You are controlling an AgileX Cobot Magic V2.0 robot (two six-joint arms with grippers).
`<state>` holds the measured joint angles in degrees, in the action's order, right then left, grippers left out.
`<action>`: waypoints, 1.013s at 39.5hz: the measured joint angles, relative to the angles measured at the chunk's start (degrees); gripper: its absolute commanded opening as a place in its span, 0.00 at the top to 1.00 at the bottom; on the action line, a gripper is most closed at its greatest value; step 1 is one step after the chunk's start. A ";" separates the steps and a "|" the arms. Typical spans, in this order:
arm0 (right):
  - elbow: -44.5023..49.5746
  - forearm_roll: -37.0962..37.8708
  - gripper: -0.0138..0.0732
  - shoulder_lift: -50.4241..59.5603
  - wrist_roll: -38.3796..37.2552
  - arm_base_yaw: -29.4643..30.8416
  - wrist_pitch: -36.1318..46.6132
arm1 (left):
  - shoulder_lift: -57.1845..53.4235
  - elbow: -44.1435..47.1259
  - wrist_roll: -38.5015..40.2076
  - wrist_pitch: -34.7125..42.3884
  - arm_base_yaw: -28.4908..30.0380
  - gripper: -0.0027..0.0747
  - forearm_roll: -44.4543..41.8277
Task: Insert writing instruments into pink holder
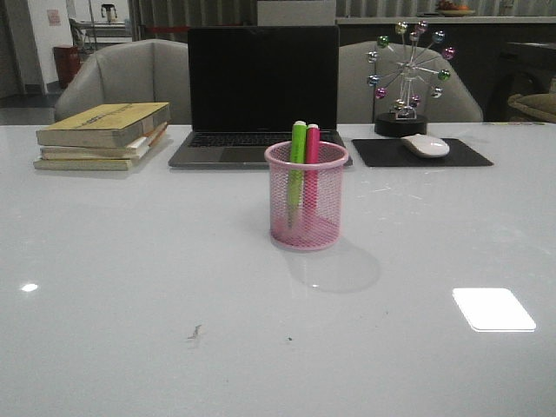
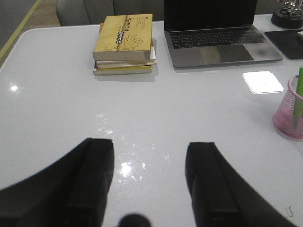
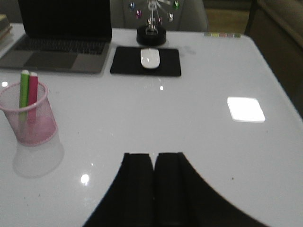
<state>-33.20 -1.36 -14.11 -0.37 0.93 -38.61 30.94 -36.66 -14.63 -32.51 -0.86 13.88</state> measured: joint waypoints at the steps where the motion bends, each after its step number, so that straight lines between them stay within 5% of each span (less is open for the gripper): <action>1: 0.63 0.01 0.82 1.45 0.00 0.00 0.66 | 0.00 0.00 0.00 0.00 0.00 0.44 0.00; 15: 8.49 -2.27 0.82 14.42 0.00 -1.10 11.09 | 0.00 0.00 0.04 0.00 0.00 0.44 0.00; 40: 32.12 -2.50 0.82 14.90 0.00 -5.33 27.04 | -0.09 0.00 0.04 0.00 0.00 0.44 0.10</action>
<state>-1.08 -3.86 0.79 -0.37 -4.40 -11.58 30.85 -36.66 -14.59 -32.51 -0.86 13.98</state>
